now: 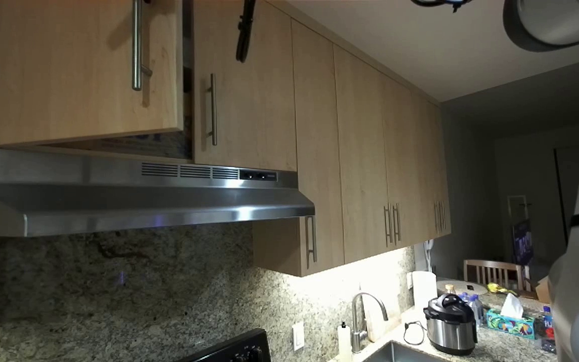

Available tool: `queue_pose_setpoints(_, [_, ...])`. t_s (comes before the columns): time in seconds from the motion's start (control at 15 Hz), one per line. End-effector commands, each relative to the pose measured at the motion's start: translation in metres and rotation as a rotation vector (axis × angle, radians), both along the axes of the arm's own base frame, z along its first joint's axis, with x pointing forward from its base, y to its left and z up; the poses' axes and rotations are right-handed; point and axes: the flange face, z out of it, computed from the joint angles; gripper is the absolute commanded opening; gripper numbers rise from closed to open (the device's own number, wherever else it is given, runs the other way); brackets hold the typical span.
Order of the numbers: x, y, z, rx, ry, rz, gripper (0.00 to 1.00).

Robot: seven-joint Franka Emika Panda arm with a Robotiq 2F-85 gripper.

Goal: Open the top left cabinet door

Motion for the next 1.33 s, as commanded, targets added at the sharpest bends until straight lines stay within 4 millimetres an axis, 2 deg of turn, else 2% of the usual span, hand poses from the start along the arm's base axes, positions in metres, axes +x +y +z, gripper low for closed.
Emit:
queue_pose_setpoints(0.0, [0.000, -0.018, 0.056, 0.022, -0.141, 0.015, 1.00])
queue_pose_setpoints(0.2, [-0.001, -0.023, 0.060, 0.022, -0.121, 0.002, 1.00])
queue_pose_setpoints(0.33, [0.013, -0.019, 0.053, 0.022, -0.101, 0.024, 1.00])
queue_pose_setpoints(0.4, [0.012, -0.007, 0.007, 0.012, 0.044, -0.028, 1.00])
queue_pose_setpoints(0.67, [0.010, -0.011, 0.011, 0.018, 0.034, -0.041, 1.00])
queue_pose_setpoints(0.93, [-0.010, -0.027, 0.020, 0.049, 0.063, -0.022, 1.00])
queue_pose_setpoints(1.27, [-0.047, -0.057, 0.050, 0.141, 0.020, -0.020, 1.00])
